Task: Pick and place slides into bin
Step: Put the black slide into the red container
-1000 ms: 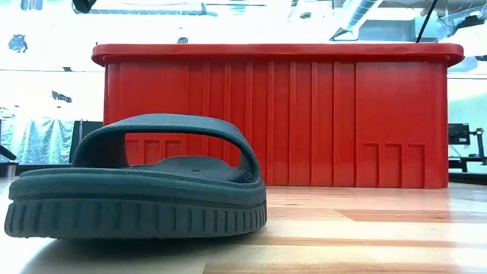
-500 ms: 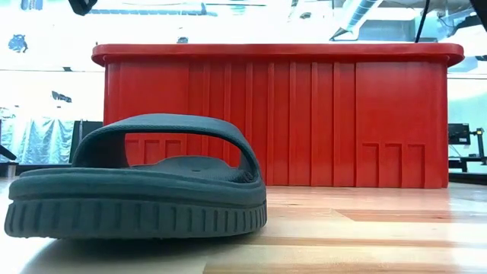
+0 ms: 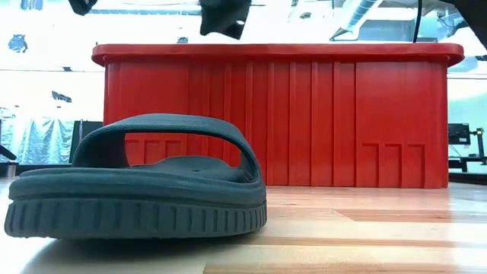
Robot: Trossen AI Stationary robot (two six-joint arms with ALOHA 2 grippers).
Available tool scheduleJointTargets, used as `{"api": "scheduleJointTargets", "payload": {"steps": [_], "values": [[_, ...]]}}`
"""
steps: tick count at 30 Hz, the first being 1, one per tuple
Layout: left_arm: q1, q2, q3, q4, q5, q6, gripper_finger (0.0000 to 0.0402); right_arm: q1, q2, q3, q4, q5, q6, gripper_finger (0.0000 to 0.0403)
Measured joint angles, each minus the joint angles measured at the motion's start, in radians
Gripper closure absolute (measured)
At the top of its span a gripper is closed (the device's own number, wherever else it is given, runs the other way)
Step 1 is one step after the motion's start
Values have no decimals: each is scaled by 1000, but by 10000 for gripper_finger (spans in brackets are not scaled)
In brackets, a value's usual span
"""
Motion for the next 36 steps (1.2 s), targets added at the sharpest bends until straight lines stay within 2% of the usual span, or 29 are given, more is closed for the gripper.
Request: {"api": "scheduleJointTargets", "payload": {"steps": [9, 17, 32, 36], "values": [[0, 0, 0, 0, 0, 0, 287, 25, 52, -6, -21, -2, 0, 225], [0, 0, 0, 0, -1, -1, 287, 38, 111, -1, 51, -3, -20, 187], [0, 0, 0, 0, -2, -19, 287, 38, 179, -3, 68, 22, -26, 185], [0, 0, 0, 0, -2, -19, 287, 37, 179, -3, 63, 14, -26, 214]]}}
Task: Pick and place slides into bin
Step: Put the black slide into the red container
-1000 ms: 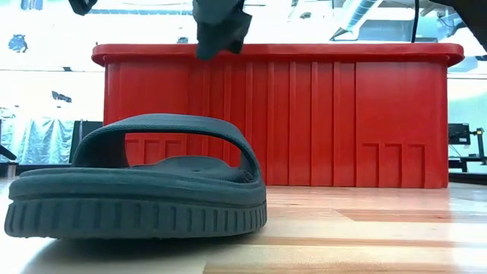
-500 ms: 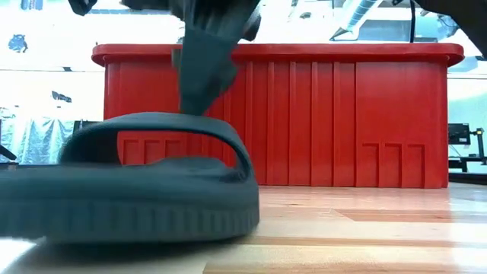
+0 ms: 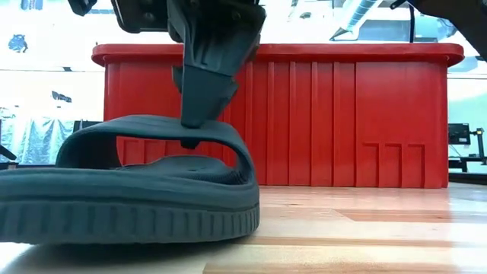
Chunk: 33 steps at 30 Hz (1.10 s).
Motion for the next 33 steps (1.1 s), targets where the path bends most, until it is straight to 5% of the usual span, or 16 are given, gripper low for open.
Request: {"api": "scheduleJointTargets", "payload": {"steps": [7, 18, 33], "values": [[0, 0, 0, 0, 0, 0, 287, -7, -1, 1, -41, -65, 4, 385], [0, 0, 0, -47, -39, 28, 287, 1, -43, -1, -96, -74, 53, 400], [0, 0, 0, -129, -61, 54, 287, 83, -296, -1, -147, -165, 151, 402]]}}
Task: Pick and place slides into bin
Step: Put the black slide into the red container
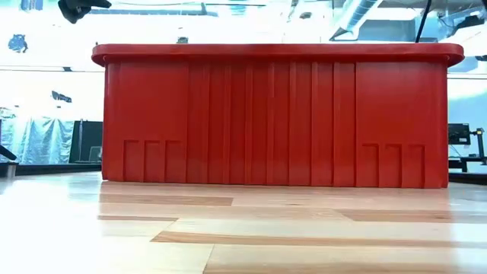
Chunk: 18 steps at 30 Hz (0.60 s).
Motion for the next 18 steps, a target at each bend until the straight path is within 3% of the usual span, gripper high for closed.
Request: {"api": "scheduleJointTargets", "payload": {"steps": [9, 18], "values": [[0, 0, 0, 2, 0, 8, 287, 31, -216, 1, -106, 319, 121, 402], [0, 0, 0, 2, 0, 8, 287, -38, -368, 1, -257, 578, 65, 403]]}}
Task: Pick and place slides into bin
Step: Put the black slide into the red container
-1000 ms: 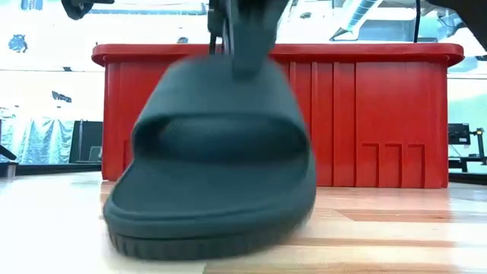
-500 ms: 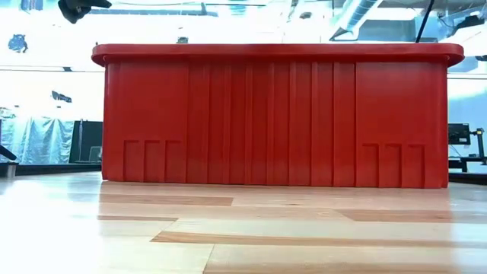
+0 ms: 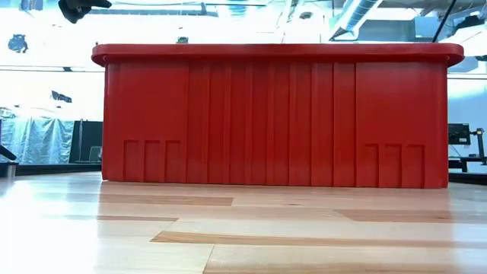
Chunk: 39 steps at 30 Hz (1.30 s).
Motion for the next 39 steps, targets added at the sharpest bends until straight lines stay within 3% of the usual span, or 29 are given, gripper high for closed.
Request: {"api": "scheduleJointTargets", "payload": {"steps": [9, 13, 21, 30, 35, 39], "values": [[0, 0, 0, 0, -4, 0, 287, -217, -113, 0, -12, 49, -265, 403], [0, 0, 0, 0, -65, 0, 287, -344, -140, 0, -12, 29, -421, 403], [0, 0, 0, 0, -167, 0, 287, -630, -155, 0, -12, -177, -725, 403], [0, 0, 0, 0, -240, -44, 287, -946, -155, -23, -11, -495, -993, 403], [0, 0, 0, 0, -293, -51, 287, -1048, -155, -150, -11, -640, -1070, 403], [0, 0, 0, 1, -323, -56, 287, -1092, -155, -294, -12, -686, -1108, 403]]}}
